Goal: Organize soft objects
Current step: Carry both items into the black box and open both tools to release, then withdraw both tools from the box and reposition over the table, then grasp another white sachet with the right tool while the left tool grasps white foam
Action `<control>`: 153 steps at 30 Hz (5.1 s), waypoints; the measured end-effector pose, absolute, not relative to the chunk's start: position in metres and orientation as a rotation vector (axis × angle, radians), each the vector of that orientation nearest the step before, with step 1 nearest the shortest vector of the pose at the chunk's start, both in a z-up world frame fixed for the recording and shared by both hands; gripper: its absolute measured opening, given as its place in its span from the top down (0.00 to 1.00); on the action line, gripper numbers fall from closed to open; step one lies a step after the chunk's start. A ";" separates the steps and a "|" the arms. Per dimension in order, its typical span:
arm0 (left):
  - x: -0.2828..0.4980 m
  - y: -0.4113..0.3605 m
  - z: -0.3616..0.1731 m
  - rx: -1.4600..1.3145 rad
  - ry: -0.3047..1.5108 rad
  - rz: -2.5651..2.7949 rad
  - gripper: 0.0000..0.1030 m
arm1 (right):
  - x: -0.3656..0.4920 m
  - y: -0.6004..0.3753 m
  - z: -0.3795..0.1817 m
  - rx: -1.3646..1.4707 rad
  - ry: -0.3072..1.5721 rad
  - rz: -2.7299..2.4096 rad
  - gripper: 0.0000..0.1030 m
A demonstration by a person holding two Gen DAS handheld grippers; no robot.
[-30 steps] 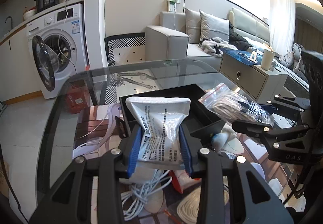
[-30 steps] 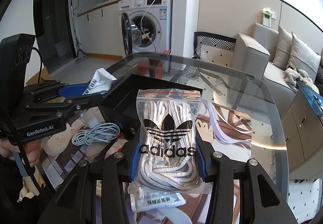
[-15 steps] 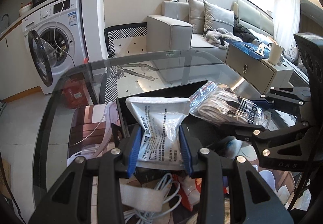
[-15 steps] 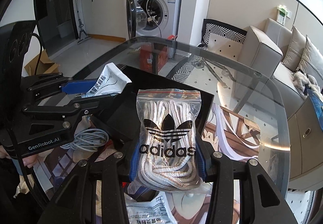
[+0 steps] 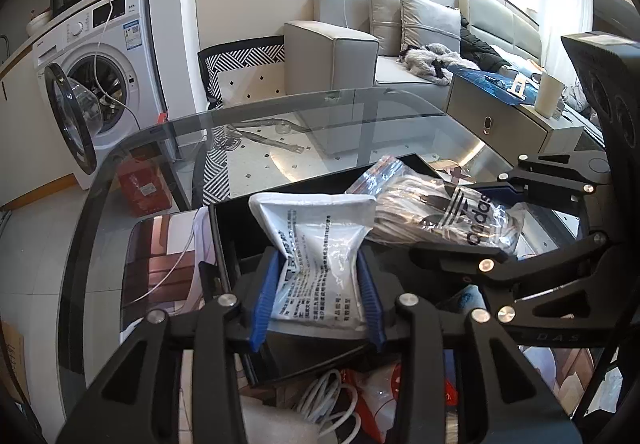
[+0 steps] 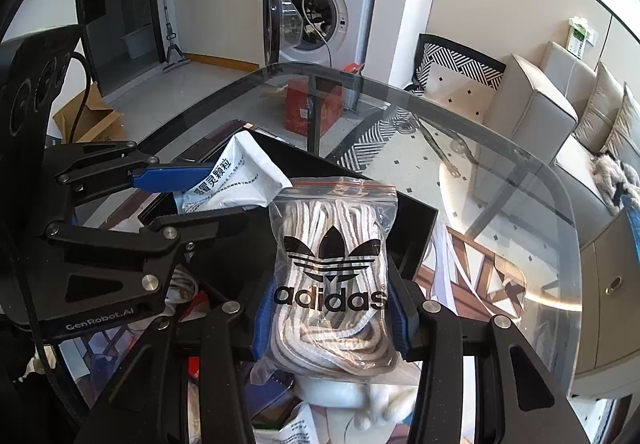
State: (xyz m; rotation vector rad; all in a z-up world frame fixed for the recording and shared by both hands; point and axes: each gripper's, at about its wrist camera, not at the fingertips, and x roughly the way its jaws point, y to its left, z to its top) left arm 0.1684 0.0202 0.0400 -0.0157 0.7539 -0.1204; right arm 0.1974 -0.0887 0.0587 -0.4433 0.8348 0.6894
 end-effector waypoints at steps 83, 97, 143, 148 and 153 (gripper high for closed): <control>0.064 0.059 0.007 -0.014 0.715 -0.045 0.00 | 0.095 -0.154 -0.019 -0.385 0.935 0.695 0.00; 0.067 0.059 0.003 -0.017 0.725 -0.044 0.00 | 0.100 -0.145 -0.014 -0.358 0.899 0.692 0.30; 0.070 0.066 0.001 -0.105 0.710 -0.128 0.62 | 0.068 -0.165 0.031 -0.307 0.764 0.730 0.51; 0.068 0.068 0.002 -0.105 0.700 -0.120 0.63 | 0.068 -0.165 0.032 -0.305 0.761 0.729 0.51; 0.064 0.069 0.008 -0.106 0.677 -0.118 0.63 | 0.068 -0.166 0.035 -0.300 0.750 0.727 0.51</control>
